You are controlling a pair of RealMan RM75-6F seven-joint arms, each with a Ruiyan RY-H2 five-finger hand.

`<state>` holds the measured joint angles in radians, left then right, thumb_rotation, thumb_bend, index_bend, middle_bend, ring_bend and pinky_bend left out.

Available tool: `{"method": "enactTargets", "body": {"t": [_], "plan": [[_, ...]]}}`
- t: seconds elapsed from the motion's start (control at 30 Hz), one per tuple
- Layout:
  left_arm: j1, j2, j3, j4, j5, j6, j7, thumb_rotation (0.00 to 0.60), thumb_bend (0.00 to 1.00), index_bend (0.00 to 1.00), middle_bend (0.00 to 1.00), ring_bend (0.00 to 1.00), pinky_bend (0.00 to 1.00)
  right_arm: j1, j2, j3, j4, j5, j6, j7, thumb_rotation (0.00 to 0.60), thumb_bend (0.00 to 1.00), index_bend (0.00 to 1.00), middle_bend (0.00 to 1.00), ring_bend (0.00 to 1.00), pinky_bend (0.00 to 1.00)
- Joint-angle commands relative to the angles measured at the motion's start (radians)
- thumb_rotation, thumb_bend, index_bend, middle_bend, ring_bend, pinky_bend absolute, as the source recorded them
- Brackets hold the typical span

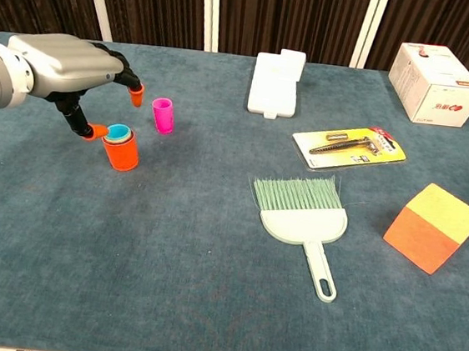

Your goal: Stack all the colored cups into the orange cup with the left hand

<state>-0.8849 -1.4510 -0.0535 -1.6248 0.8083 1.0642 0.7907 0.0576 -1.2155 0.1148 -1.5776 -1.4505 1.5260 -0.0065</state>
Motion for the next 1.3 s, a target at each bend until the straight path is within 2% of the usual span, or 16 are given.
{"method": "enactTargets", "body": {"t": [0.03,0.2,0.37,0.67,0.97,1.3], "plan": [[-0.002,0.004,-0.001,-0.004,-0.005,-0.004,0.004,0.6,0.31,0.18,0.13,0.0,0.0,0.0,0.0,0.001,-0.001,0.0,0.001,0.0,0.6,0.34,0.09,0.05,0.09,0.04],[-0.003,0.009,-0.014,-0.017,0.006,0.001,-0.005,0.6,0.31,0.17,0.13,0.0,0.0,0.0,0.0,0.0,-0.002,0.0,0.001,-0.001,0.6,0.34,0.09,0.05,0.09,0.04],[-0.002,0.002,-0.062,-0.003,0.047,0.037,-0.058,0.6,0.31,0.21,0.13,0.0,0.0,0.001,-0.001,0.005,0.002,0.009,-0.003,0.004,0.6,0.34,0.09,0.05,0.09,0.04],[-0.071,-0.003,-0.133,0.05,-0.081,-0.054,-0.025,0.6,0.31,0.24,0.14,0.0,0.0,0.012,-0.016,0.015,0.034,0.04,-0.031,-0.001,0.6,0.34,0.09,0.05,0.09,0.04],[-0.141,-0.033,-0.153,0.152,-0.223,-0.176,-0.01,0.6,0.31,0.26,0.14,0.0,0.0,0.02,-0.035,0.021,0.065,0.082,-0.066,-0.014,0.6,0.34,0.09,0.05,0.09,0.04],[-0.195,-0.122,-0.147,0.331,-0.263,-0.244,-0.024,0.6,0.31,0.28,0.14,0.0,0.0,0.03,-0.058,0.026,0.1,0.114,-0.092,-0.044,0.6,0.34,0.09,0.05,0.09,0.04]]}}
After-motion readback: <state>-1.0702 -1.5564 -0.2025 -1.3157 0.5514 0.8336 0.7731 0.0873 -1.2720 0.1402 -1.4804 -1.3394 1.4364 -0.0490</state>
